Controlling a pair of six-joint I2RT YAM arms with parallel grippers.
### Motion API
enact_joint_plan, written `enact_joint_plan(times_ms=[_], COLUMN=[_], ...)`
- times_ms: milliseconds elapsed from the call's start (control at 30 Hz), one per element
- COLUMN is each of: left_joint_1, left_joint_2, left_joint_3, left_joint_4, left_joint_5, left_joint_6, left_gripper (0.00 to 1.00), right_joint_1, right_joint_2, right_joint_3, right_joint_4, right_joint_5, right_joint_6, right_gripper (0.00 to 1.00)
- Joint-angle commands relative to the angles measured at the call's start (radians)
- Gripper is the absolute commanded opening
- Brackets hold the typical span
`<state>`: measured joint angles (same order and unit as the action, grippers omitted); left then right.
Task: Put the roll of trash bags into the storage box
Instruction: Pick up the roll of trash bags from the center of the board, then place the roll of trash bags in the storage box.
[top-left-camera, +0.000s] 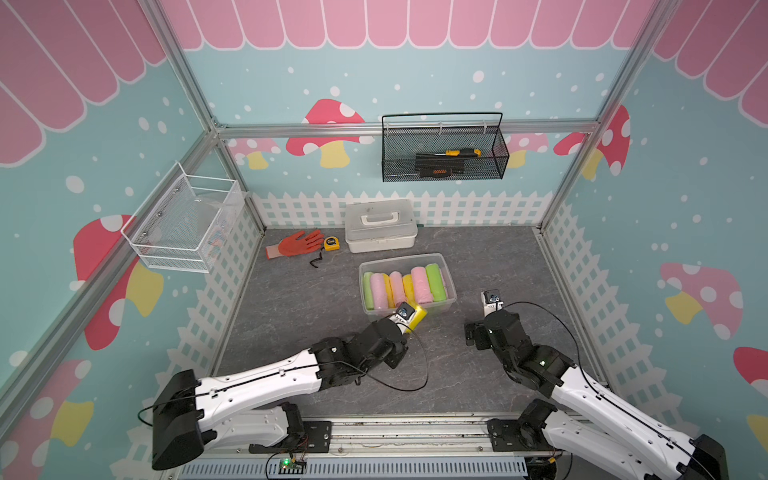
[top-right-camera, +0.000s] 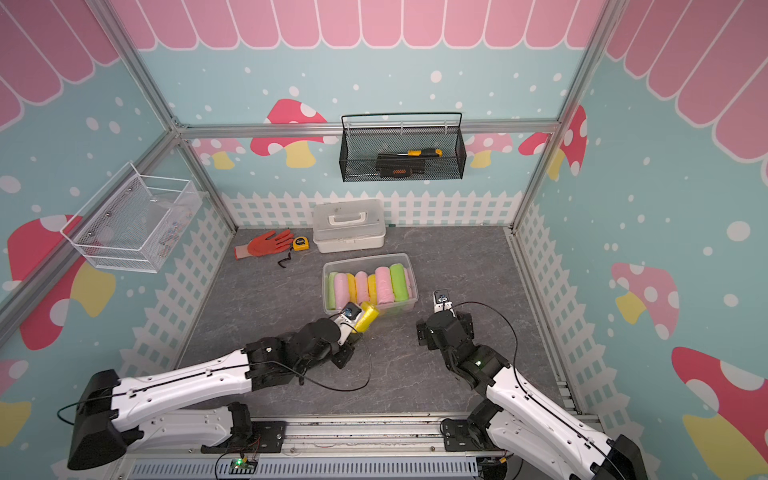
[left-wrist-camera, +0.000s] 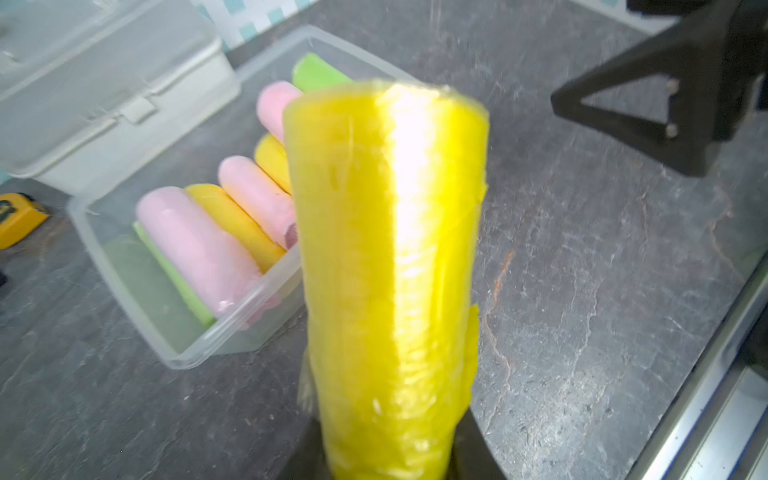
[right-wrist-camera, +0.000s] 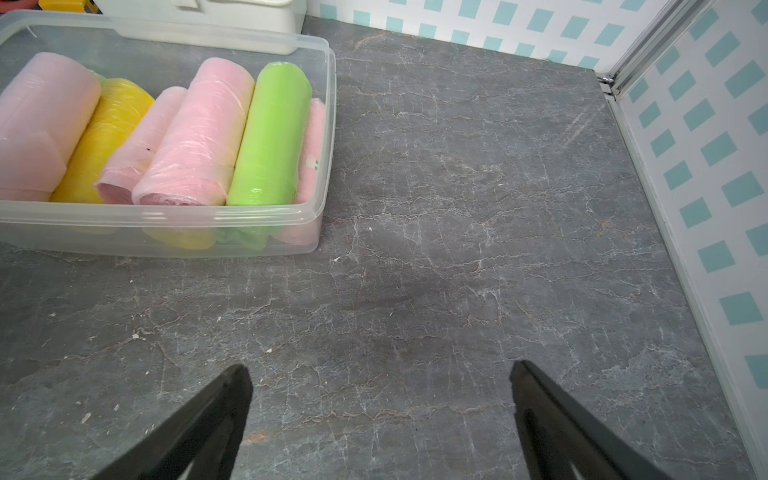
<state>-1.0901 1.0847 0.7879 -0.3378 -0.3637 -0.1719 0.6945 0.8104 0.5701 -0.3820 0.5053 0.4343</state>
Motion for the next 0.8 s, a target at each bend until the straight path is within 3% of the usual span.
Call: enact_joint_plan(times_ms=[0, 167, 300, 567, 667, 767], left_joint_1=[0.004, 0.024, 0.082, 0.255, 0.338, 0.364], left_joint_2=[-0.184, -0.406, -0.413, -0.241, -0.110, 0.028], left_joint_3=[-0.076, -0.198, -0.178, -0.025, 0.102, 0.223], left_joint_4=[0.128, 0.204, 0.141, -0.044, -0.144, -0.199], left_joint_5=[-0.112, -0.163, -0.196, -0.136, -0.048, 0.038], left_joint_6=[-0.018, -0.066, -0.129, -0.372, -0.479, -0.504], left_gripper=[0.00, 0.00, 0.00, 0.00, 0.00, 0.00], right_joint_1=[0.004, 0.004, 0.004, 0.004, 0.004, 0.003], right_joint_2=[-0.002, -0.004, 0.015, 0.012, -0.007, -0.023], right_joint_3=[0.027, 0.020, 0.032, 0.052, 0.051, 0.050], right_joint_4=[-0.004, 0.018, 0.021, 0.007, 0.007, 0.006], right_joint_5=[0.019, 0.017, 0.018, 0.017, 0.007, -0.014], right_joint_6=[-0.005, -0.010, -0.019, -0.021, -0.021, -0.019], right_gripper=[0.99, 0.99, 0.99, 0.99, 0.99, 0.99])
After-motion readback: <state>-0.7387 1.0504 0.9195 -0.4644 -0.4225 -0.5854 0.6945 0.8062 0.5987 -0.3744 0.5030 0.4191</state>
